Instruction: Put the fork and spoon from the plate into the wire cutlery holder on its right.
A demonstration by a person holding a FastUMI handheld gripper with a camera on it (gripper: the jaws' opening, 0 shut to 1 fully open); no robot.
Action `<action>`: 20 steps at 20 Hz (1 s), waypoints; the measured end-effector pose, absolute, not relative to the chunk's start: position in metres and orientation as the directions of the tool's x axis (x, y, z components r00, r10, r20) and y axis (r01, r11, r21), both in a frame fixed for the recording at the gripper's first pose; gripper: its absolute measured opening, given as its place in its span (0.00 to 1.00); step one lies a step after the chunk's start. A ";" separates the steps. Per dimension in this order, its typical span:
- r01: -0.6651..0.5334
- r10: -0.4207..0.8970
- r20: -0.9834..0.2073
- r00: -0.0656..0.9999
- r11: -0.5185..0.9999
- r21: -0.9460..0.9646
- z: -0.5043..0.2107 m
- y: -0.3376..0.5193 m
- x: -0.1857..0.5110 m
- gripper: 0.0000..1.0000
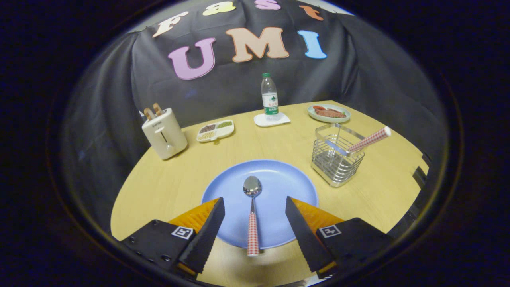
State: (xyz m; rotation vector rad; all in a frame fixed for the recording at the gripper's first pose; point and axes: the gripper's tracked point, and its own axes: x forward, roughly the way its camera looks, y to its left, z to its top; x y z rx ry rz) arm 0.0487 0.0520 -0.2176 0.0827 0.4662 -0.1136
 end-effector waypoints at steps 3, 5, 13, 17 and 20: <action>0.138 -0.113 -0.467 0.877 0.990 0.019 -0.230 0.050 0.043 0.98; 0.139 -0.118 -0.484 0.867 0.990 0.007 -0.238 0.049 0.040 0.97; 0.108 -0.119 -0.563 0.818 0.993 -0.054 -0.260 0.048 0.038 0.71; 0.113 -0.115 -0.582 0.805 0.993 -0.040 -0.266 0.047 0.040 0.43; 0.105 -0.119 -0.579 0.806 0.993 -0.057 -0.265 0.045 0.039 0.19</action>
